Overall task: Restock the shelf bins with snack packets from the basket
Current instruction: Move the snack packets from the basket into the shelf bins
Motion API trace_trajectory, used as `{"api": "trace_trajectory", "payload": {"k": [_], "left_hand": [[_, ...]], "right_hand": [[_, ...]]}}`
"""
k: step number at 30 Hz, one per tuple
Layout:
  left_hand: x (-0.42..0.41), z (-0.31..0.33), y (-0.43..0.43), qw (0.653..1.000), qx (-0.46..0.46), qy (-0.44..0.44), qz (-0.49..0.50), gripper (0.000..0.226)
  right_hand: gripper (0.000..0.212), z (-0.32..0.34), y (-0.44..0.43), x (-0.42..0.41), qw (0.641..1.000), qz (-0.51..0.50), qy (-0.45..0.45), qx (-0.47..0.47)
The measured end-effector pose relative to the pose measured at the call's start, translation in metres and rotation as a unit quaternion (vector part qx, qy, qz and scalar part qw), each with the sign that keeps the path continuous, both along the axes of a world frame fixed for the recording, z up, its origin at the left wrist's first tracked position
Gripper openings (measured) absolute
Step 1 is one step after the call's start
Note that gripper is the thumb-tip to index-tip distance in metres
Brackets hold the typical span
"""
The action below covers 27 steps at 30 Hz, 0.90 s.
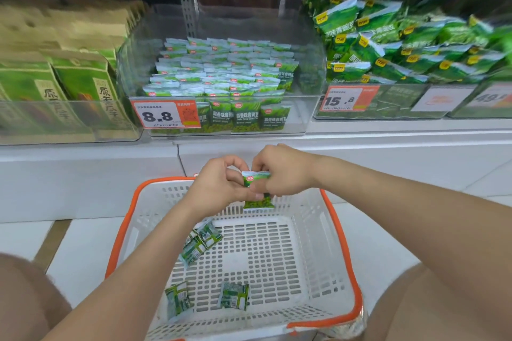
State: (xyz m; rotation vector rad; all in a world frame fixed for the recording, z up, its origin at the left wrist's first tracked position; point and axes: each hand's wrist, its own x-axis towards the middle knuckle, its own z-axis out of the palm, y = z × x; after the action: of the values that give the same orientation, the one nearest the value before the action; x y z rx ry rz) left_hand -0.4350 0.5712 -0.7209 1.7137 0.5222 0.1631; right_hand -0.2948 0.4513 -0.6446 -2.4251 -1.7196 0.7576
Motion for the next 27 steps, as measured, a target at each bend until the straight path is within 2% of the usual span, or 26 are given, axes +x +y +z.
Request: {"api": "trace_trajectory", "payload": {"k": [3,6,8,10,12,14,16,18,22,27], "left_hand": [[0.006,0.033,-0.002,0.996,0.054,-0.062,0.029,0.061],[0.012,0.067,-0.004,0.968,0.16,-0.169,0.099,0.061],[0.015,0.085,0.002,0.927,0.266,-0.222,0.143,0.059],[0.021,0.098,0.015,0.863,0.416,-0.235,0.161,0.047],[0.028,0.105,0.028,0.807,0.528,-0.218,0.152,0.033],[0.036,0.108,0.035,0.796,0.567,-0.156,0.144,0.033],[0.042,0.107,0.038,0.799,0.575,-0.075,0.158,0.043],[0.046,0.105,0.039,0.78,0.598,-0.01,0.182,0.054],[0.05,0.101,0.033,0.732,0.65,0.068,0.194,0.061],[0.052,0.1,0.032,0.721,0.661,0.077,0.193,0.06]], "right_hand": [[0.021,0.03,0.0,-0.002,0.993,0.05,-0.093,0.057],[0.018,0.07,-0.002,0.005,0.968,0.024,-0.176,0.177],[0.02,0.087,0.001,0.014,0.93,-0.033,-0.209,0.302],[0.02,0.097,0.008,0.028,0.878,-0.112,-0.202,0.419],[0.02,0.103,0.017,0.048,0.842,-0.158,-0.219,0.467],[0.021,0.105,0.024,0.068,0.85,-0.157,-0.268,0.426],[0.022,0.103,0.031,0.083,0.866,-0.129,-0.336,0.348],[0.026,0.102,0.04,0.084,0.883,-0.106,-0.378,0.257],[0.032,0.099,0.059,0.077,0.913,-0.113,-0.371,0.132],[0.033,0.091,0.081,0.087,0.92,-0.132,-0.363,0.074]]}}
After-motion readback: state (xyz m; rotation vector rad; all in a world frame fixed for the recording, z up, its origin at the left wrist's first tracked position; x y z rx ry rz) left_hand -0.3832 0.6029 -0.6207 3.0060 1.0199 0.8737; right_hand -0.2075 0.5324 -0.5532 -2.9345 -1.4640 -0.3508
